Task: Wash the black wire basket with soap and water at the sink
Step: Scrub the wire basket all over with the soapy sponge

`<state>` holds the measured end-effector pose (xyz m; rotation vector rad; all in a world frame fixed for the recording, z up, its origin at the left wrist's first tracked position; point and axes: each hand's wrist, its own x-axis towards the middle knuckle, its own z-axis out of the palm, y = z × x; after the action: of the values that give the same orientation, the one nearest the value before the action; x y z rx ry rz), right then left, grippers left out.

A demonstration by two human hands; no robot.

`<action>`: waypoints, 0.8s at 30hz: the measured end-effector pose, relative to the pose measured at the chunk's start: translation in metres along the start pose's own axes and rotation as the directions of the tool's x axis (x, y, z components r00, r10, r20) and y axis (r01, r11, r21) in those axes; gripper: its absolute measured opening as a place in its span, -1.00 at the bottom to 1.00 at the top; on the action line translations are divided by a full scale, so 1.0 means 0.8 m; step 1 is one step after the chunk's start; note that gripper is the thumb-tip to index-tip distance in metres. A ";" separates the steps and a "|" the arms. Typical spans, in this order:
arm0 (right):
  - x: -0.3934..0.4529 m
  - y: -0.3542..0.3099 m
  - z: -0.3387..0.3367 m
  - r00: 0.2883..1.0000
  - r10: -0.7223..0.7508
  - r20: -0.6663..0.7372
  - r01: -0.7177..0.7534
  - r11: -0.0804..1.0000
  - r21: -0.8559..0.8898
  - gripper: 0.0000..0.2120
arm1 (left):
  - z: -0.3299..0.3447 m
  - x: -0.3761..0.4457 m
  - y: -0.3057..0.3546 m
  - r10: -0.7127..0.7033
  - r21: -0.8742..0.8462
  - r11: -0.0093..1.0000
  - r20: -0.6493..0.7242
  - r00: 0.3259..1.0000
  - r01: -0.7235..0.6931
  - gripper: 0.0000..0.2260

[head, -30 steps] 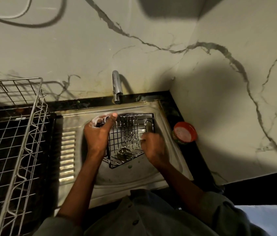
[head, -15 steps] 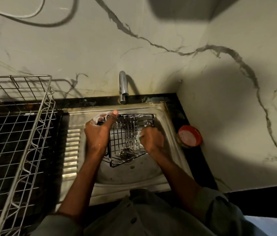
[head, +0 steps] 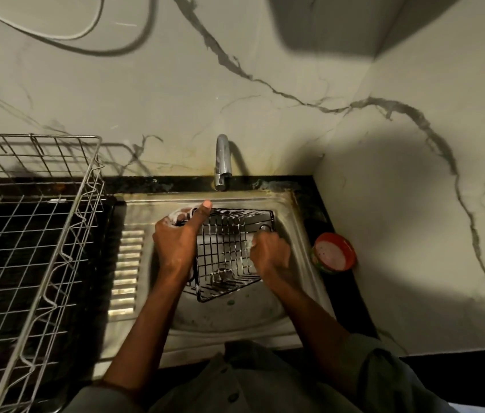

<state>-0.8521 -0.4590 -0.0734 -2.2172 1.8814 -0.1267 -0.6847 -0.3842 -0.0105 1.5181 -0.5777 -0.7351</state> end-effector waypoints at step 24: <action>0.019 0.010 0.002 0.995 -0.097 0.003 0.097 0.995 -0.003 -0.84 | -0.001 0.010 -0.012 -0.165 0.087 0.982 -0.006 0.986 0.165 -0.34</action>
<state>-0.8568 -0.4751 -0.0778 -2.3099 1.7734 -0.1375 -0.6796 -0.3889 -0.0210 1.6609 -0.4933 -0.8469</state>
